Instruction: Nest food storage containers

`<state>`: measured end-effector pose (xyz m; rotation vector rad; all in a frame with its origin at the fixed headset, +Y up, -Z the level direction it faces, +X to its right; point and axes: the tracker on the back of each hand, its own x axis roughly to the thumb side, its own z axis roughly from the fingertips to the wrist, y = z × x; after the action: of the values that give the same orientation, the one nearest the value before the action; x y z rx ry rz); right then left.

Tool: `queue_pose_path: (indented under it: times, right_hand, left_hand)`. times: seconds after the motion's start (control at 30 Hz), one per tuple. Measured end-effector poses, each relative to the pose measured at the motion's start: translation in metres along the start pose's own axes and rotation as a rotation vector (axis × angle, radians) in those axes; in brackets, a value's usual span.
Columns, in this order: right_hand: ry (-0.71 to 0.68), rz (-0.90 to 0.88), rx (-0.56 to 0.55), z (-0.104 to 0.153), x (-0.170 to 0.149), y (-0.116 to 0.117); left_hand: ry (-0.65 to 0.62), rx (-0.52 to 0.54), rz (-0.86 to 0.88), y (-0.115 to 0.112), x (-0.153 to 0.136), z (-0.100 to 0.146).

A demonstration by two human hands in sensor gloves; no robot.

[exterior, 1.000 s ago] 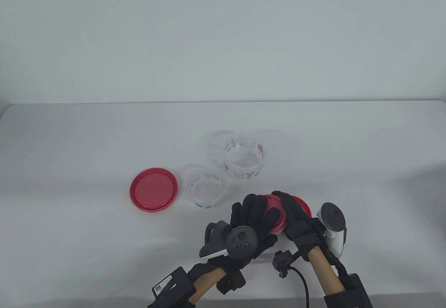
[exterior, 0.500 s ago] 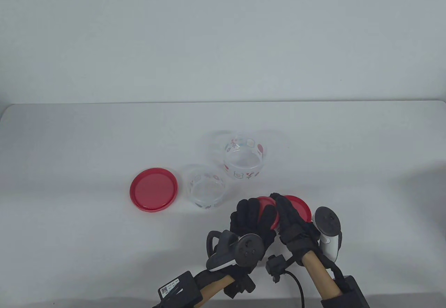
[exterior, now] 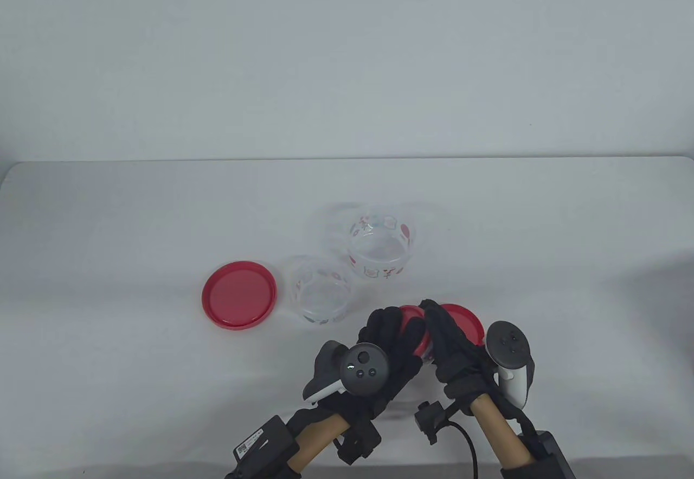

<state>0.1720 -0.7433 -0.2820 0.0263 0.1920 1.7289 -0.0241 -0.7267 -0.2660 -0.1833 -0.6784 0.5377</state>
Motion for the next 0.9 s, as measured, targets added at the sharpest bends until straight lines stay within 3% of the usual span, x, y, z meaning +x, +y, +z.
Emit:
queue_pose_path:
  times: [0.17, 0.3, 0.47, 0.67, 0.8, 0.9]
  right_hand:
    - [0.001, -0.011, 0.065, -0.002, 0.003, -0.008]
    - [-0.004, 0.01, 0.091, -0.003, 0.004, -0.01]
    - [-0.003, -0.043, 0.118, -0.004, 0.004, -0.01]
    - [0.003, -0.082, 0.035, 0.004, 0.0, 0.007]
    - [-0.028, -0.092, 0.048, 0.009, 0.004, 0.018]
    - [-0.056, -0.02, 0.036, 0.013, 0.006, 0.028]
  left_hand:
    - [-0.072, -0.052, 0.001, 0.004, -0.003, 0.0]
    - [-0.112, -0.033, -0.127, 0.008, 0.005, 0.001]
    - [-0.115, -0.021, -0.01, 0.011, 0.0, 0.002]
    - [-0.044, 0.107, -0.036, 0.005, 0.008, 0.007]
    - [0.039, 0.211, -0.097, 0.005, 0.015, 0.009]
    - [0.084, 0.214, -0.032, 0.002, 0.011, 0.01]
